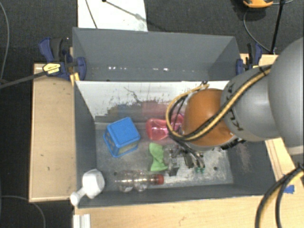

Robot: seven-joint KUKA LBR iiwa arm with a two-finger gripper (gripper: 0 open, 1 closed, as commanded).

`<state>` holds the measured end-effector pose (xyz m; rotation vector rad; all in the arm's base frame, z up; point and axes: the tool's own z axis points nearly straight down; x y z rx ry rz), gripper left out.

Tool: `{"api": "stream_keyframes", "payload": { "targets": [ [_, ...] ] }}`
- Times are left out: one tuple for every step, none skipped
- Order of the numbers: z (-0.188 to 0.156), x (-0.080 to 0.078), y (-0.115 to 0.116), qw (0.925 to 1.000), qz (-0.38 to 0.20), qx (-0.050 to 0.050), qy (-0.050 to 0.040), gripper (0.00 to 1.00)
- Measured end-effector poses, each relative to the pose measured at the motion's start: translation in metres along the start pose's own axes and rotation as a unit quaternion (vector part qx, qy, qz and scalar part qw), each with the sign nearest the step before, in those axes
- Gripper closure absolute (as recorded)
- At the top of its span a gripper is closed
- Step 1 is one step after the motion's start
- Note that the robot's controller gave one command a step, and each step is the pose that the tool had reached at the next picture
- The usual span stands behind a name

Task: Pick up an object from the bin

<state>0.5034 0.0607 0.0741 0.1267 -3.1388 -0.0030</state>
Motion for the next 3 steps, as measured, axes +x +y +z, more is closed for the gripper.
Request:
{"api": "stream_keyframes", "payload": {
  "targets": [
    [-0.0016, 0.0001, 0.0000, 1.0000, 0.000, 0.000, -0.0006, 1.00],
    [-0.0048, -0.0001, -0.0001, 1.0000, 0.000, 0.000, -0.0014, 1.00],
    [-0.0076, -0.0003, -0.0001, 1.0000, 0.000, 0.000, -0.0017, 1.00]
  ]
}}
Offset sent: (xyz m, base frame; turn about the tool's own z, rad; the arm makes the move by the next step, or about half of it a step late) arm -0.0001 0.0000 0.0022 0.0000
